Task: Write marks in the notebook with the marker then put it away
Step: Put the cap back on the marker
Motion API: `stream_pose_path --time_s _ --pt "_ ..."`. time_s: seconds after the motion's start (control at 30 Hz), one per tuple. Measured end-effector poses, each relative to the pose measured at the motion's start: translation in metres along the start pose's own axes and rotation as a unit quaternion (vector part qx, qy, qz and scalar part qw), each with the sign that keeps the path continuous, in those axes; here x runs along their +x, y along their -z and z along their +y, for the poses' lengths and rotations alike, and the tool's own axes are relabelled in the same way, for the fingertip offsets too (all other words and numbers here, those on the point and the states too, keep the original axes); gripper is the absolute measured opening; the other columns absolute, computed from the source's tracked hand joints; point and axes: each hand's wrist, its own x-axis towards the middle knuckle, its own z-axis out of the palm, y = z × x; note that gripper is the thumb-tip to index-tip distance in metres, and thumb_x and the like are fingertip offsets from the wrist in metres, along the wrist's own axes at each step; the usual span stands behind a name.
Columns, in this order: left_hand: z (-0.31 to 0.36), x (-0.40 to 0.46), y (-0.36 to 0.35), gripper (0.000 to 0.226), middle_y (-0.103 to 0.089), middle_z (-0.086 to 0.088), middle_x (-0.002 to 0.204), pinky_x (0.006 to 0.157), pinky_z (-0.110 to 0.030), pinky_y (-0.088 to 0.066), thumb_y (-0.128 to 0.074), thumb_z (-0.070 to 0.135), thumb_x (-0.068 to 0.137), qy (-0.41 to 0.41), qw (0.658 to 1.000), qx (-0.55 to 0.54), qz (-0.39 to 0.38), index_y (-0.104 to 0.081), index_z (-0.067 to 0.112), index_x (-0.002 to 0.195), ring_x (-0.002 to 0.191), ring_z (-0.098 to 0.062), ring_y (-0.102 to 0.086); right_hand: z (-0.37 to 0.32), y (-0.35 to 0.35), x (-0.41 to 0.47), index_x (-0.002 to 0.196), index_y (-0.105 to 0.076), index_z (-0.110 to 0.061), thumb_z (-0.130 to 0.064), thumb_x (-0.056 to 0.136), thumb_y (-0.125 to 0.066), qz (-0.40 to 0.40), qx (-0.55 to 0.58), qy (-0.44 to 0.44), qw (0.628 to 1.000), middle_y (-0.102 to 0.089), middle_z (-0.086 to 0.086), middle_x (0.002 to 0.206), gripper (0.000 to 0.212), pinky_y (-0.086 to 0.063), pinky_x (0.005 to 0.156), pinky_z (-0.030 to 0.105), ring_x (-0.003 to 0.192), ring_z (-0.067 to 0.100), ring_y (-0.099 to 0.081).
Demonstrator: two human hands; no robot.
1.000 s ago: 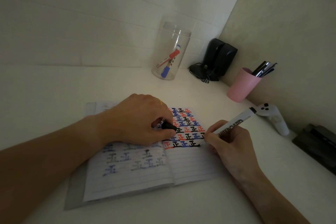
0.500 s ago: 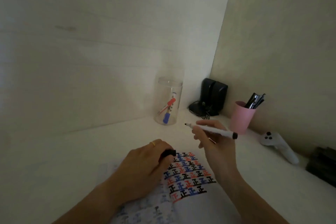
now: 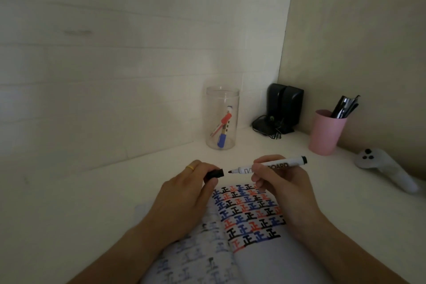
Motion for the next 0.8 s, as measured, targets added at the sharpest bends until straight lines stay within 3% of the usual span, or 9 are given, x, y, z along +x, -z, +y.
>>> stream_pose_path --time_s 0.43,0.57,0.67,0.8 --pt "0.016 -0.001 0.012 0.026 -0.05 0.015 0.096 0.069 -0.015 -0.042 -0.035 0.035 0.104 -0.07 0.997 -0.038 -0.013 -0.053 0.027 0.12 0.083 -0.008 -0.053 -0.01 -0.006 -0.009 0.095 -0.077 0.0 -0.009 0.083 -0.069 -0.072 0.119 -0.07 0.988 -0.074 0.021 0.078 0.017 -0.059 0.066 0.027 0.07 0.023 -0.071" --pt "0.017 -0.001 0.014 0.029 -0.053 0.01 0.092 0.069 -0.021 -0.044 -0.029 0.038 0.104 -0.088 0.994 -0.066 -0.015 -0.053 0.023 0.107 0.08 -0.012 -0.055 -0.014 -0.006 -0.011 0.096 -0.077 0.003 -0.015 0.083 -0.069 -0.09 0.126 -0.08 0.985 -0.074 0.019 0.076 0.024 -0.058 0.064 0.023 0.066 0.02 -0.069" --pt "0.018 -0.005 0.015 0.042 -0.056 0.01 0.084 0.065 -0.014 -0.041 -0.02 0.052 0.1 -0.072 0.991 -0.115 -0.014 -0.05 0.024 0.094 0.077 -0.012 -0.057 -0.015 -0.007 -0.014 0.094 -0.078 0.003 -0.017 0.082 -0.07 -0.103 0.124 -0.077 0.984 -0.073 0.017 0.074 0.025 -0.057 0.063 0.022 0.065 0.018 -0.067" --pt "0.027 -0.009 0.017 0.041 -0.048 0.012 0.065 0.06 -0.01 -0.035 -0.02 0.052 0.1 -0.048 0.982 -0.183 0.004 -0.043 0.029 0.076 0.064 -0.009 -0.052 -0.019 -0.008 -0.02 0.095 -0.077 0.005 -0.019 0.078 -0.072 -0.119 0.138 -0.073 0.98 -0.072 0.016 0.072 0.03 -0.057 0.062 0.021 0.063 0.017 -0.067"
